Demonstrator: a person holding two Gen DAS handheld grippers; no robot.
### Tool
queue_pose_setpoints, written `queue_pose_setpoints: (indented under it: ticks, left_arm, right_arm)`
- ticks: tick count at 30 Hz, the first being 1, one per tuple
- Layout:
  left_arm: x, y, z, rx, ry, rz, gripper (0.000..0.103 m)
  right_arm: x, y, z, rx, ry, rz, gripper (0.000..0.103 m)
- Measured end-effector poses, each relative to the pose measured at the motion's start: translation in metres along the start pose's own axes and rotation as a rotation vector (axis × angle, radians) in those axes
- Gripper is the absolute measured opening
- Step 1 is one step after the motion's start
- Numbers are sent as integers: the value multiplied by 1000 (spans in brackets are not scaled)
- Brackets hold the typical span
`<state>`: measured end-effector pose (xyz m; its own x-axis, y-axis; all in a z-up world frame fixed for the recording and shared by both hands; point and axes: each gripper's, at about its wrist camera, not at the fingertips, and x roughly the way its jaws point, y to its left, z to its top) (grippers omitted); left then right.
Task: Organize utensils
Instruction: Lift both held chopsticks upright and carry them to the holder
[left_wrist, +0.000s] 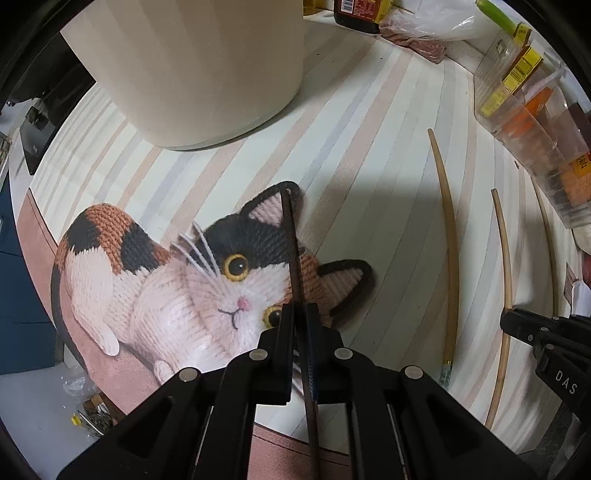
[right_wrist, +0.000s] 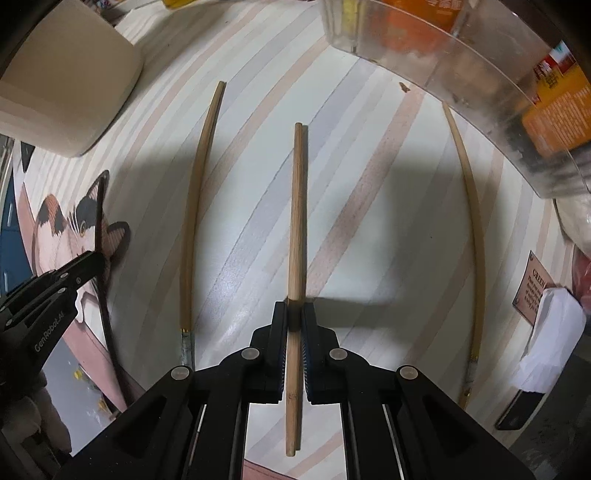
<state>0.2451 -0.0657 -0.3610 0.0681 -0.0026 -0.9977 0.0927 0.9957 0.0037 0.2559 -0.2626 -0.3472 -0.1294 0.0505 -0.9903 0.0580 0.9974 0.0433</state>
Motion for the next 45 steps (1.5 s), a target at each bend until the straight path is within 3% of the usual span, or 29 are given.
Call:
queue_pose_setpoints:
  ticks: [17,25,32,39,45]
  left_arm:
    - [-13,2,6,18,2,15,4]
    - [-16,-7,8,59,-6,44,3]
    - [-38,0,1,47,-53,26,3]
    - [-93,16,2,11,-171,-15,3]
    - [-161,29,16,-29,-327,-86,2]
  right_arm:
    - [5,48,33,-37,44,-83,9]
    - [2,66,26,-13,-47,-108,8]
    - [-22,73,18,38,-152,-19,8]
    - [-76,80,20,55,-300,71,7]
    - [-138,64,20,81,-442,170,7]
